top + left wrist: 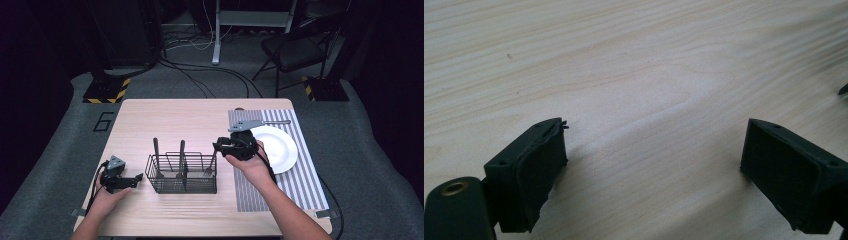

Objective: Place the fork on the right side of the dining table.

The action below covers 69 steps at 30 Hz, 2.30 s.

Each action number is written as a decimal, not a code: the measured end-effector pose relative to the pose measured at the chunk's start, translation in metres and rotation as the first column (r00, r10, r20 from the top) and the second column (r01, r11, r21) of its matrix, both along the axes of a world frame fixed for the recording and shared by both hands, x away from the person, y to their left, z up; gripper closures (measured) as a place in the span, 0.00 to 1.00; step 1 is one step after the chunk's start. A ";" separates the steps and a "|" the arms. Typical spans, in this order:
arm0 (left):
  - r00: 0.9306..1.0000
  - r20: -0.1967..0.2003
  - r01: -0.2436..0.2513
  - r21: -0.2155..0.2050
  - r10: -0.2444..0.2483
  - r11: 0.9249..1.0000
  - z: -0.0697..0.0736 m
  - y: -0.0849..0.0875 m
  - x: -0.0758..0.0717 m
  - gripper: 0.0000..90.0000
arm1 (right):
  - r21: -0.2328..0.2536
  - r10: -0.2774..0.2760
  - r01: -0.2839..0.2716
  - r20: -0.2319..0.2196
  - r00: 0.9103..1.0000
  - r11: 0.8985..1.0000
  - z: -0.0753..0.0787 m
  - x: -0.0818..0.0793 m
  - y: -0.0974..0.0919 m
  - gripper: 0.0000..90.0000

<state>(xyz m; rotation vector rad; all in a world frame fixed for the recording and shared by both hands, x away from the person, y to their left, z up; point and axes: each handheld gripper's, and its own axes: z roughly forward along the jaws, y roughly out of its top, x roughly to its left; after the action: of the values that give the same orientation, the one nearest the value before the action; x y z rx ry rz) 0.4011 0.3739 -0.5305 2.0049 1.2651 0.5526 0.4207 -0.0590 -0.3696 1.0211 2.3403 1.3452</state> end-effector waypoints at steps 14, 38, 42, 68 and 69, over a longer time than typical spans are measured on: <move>1.000 -0.001 -0.001 -0.001 0.001 1.000 0.000 0.000 0.000 0.12 | 0.002 0.002 -0.002 0.020 1.000 1.000 0.008 0.004 0.003 0.83; 1.000 -0.001 0.000 0.001 0.000 1.000 0.000 0.000 0.000 0.12 | -0.047 0.189 -0.188 0.022 0.982 0.981 0.031 -0.016 0.042 0.96; 1.000 -0.001 -0.001 0.000 0.001 1.000 0.000 0.000 0.000 0.12 | -0.032 0.194 -0.193 0.016 0.981 0.981 0.035 -0.016 0.042 0.96; 1.000 -0.001 0.000 0.002 0.000 1.000 0.000 0.000 0.000 0.12 | 0.001 0.212 -0.212 0.062 0.975 0.977 0.097 -0.028 0.040 0.96; 1.000 -0.001 -0.001 0.001 0.001 1.000 0.000 0.000 0.000 0.12 | 0.003 0.210 -0.211 0.063 0.976 0.978 0.099 -0.028 0.040 0.96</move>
<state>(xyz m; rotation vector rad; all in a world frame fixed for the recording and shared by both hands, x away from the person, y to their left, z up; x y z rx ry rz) 0.4011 0.3738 -0.5304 2.0058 1.2660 0.5527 0.3928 -0.0194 -0.2703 0.7383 2.4533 1.4413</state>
